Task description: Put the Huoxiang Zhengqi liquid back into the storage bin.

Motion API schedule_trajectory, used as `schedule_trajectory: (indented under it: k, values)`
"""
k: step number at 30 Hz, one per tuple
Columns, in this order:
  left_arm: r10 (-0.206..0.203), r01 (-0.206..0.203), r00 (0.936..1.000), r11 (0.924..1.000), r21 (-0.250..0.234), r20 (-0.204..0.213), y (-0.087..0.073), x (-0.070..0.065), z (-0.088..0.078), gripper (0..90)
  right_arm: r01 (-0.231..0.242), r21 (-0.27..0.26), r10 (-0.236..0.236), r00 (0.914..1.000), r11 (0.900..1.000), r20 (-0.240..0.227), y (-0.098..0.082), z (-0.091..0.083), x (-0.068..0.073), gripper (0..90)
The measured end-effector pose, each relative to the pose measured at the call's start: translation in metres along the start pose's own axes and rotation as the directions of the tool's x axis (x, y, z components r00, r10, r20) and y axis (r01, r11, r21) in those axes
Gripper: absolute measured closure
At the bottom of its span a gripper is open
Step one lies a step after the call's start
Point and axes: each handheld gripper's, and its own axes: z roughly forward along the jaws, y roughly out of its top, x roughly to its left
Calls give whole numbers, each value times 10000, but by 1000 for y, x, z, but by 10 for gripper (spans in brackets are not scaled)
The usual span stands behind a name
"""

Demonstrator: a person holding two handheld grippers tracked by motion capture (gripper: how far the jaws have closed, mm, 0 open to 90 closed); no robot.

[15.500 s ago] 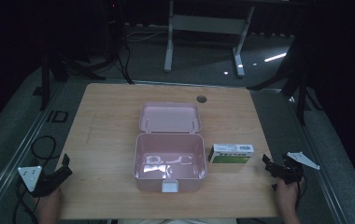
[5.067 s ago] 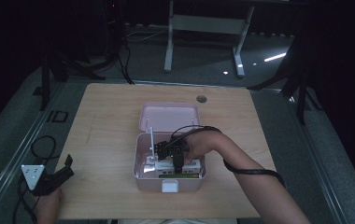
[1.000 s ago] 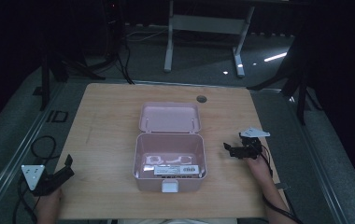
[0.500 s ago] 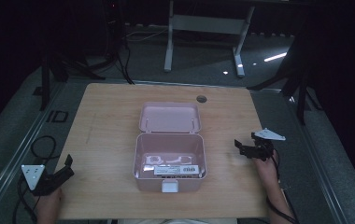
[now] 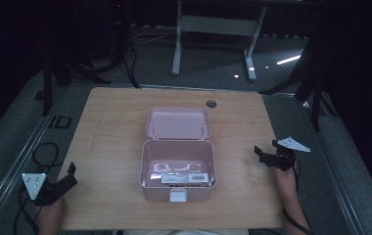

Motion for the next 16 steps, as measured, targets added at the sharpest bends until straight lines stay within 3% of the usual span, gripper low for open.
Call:
schedule_trajectory:
  k: [7,16]
  values:
    - [2,-2,10000,10000,-8,-5,0,0,0,21,-586,-216,590,9981,9980,169,-2,-1,-5,129]
    - [-13,12,10000,10000,-15,-19,0,0,0,21,-360,72,358,9991,9993,235,-4,4,-2,132]
